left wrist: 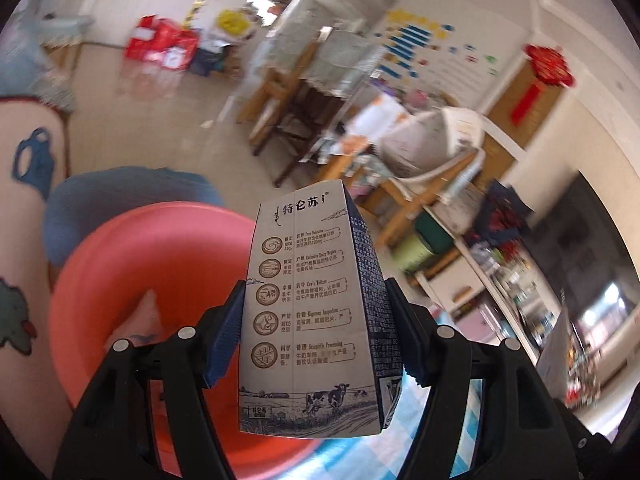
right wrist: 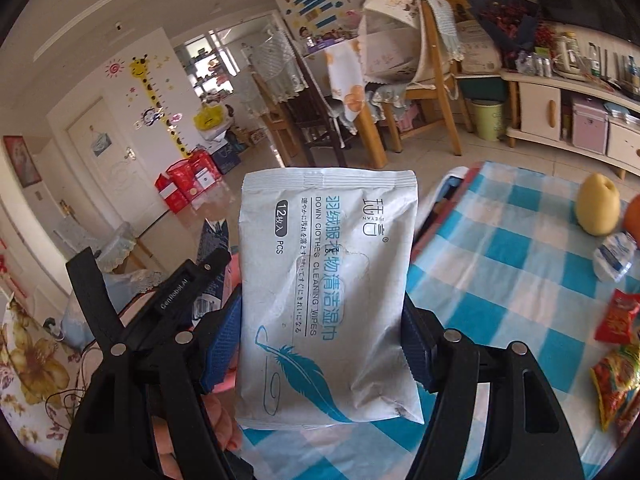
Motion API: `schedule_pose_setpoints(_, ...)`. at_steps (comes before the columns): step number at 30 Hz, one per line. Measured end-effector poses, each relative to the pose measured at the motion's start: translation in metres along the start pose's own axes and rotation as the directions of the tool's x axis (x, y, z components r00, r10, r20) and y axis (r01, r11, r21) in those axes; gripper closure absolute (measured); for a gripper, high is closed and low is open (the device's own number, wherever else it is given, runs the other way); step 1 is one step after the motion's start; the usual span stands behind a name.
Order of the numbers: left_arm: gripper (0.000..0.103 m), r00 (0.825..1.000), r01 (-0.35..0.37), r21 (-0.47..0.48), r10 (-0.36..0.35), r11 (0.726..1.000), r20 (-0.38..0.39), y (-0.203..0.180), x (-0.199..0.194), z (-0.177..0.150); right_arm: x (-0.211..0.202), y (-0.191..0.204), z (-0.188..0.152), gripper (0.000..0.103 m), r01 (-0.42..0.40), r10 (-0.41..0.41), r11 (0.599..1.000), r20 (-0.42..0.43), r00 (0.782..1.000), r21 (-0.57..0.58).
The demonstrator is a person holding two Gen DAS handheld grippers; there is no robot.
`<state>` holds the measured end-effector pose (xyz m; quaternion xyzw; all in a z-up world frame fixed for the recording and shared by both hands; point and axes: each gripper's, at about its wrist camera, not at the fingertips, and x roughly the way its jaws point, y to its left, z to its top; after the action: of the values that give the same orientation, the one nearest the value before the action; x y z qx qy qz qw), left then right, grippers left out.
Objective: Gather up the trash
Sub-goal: 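Carry the carton and wipes packet to the pink bucket and release both, then move both tools back over the table toward the remaining items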
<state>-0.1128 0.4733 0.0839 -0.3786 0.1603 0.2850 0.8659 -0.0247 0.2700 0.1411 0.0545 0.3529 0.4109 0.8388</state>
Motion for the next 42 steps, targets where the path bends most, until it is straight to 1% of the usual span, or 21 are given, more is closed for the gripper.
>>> schedule_pose_setpoints(3,0.035,0.998,-0.063,-0.077,0.063,0.995,-0.01,0.025,0.005,0.012,0.03,0.027,0.009,0.033,-0.035,0.033,0.998,-0.026,0.999,-0.046)
schedule_pose_setpoints(7,0.035,0.994,-0.11,-0.135,0.108,0.985,-0.026,0.049,0.009,0.024,0.069,0.049,0.016,0.033,-0.065,0.058,0.994,-0.078,0.995,-0.087)
schedule_pose_setpoints(13,0.036,0.993,-0.114,-0.133,0.111,0.985,-0.025,0.057,0.014,0.033,0.111,0.067,0.017,0.032,-0.095,0.074,0.986,-0.149,0.986,-0.14)
schedule_pose_setpoints(14,0.035,0.992,-0.128,-0.134,0.125,0.983,-0.024,0.058,0.015,0.034,0.115,0.069,0.017,0.031,-0.104,0.081,0.984,-0.158,0.984,-0.146)
schedule_pose_setpoints(16,0.035,0.991,-0.134,-0.138,0.132,0.981,-0.019,0.059,0.016,0.034,0.123,0.068,0.019,0.023,-0.11,0.087,0.985,-0.168,0.982,-0.132)
schedule_pose_setpoints(18,0.035,0.992,-0.126,-0.127,0.124,0.984,-0.022,0.057,0.016,0.035,0.126,0.061,0.019,0.023,-0.132,0.114,0.987,-0.177,0.978,-0.093)
schedule_pose_setpoints(20,0.033,0.992,-0.126,-0.109,0.124,0.986,-0.029,0.054,0.017,0.034,0.128,0.053,0.02,0.023,-0.136,0.123,0.989,-0.176,0.977,-0.064)
schedule_pose_setpoints(22,0.032,0.992,-0.121,-0.106,0.119,0.987,-0.03,0.053,0.016,0.032,0.126,0.048,0.019,0.023,-0.145,0.135,0.988,-0.171,0.976,-0.046)
schedule_pose_setpoints(23,0.029,0.992,-0.122,-0.106,0.12,0.987,-0.029,0.051,0.015,0.031,0.125,0.045,0.019,0.023,-0.151,0.144,0.988,-0.169,0.975,-0.033)
schedule_pose_setpoints(25,0.026,0.993,-0.119,-0.104,0.118,0.987,-0.024,0.05,0.015,0.031,0.12,0.042,0.018,0.023,-0.146,0.141,0.989,-0.158,0.977,-0.023)
schedule_pose_setpoints(27,0.022,0.993,-0.117,-0.099,0.116,0.988,-0.021,0.048,0.015,0.03,0.114,0.04,0.017,0.022,-0.136,0.13,0.99,-0.14,0.982,-0.031)
schedule_pose_setpoints(29,0.021,0.993,-0.117,-0.097,0.116,0.988,-0.017,0.045,0.014,0.028,0.105,0.039,0.015,0.019,-0.111,0.106,0.993,-0.121,0.987,-0.041)
schedule_pose_setpoints(31,0.021,0.993,-0.114,-0.071,0.114,0.991,-0.006,0.038,0.014,0.026,0.094,0.036,0.012,0.014,-0.084,0.079,0.995,-0.102,0.992,-0.046)
schedule_pose_setpoints(32,0.021,0.994,-0.11,-0.057,0.11,0.992,0.0,0.034,0.014,0.024,0.088,0.033,0.011,0.014,-0.071,0.066,0.996,-0.091,0.994,-0.045)
schedule_pose_setpoints(35,0.019,0.997,-0.076,0.018,0.076,0.997,0.025,0.016,0.012,0.018,0.069,0.021,0.007,0.014,-0.034,0.032,0.999,-0.06,0.998,-0.028)
schedule_pose_setpoints(38,0.016,0.998,-0.033,0.105,0.026,0.994,0.061,-0.002,0.008,0.009,0.048,0.007,0.0,0.013,0.014,-0.014,1.0,-0.024,1.0,-0.012)
schedule_pose_setpoints(42,0.015,0.995,0.041,0.167,-0.056,0.985,0.086,-0.019,0.002,-0.002,0.019,-0.014,-0.016,0.013,0.101,-0.101,0.995,0.009,0.995,-0.007)
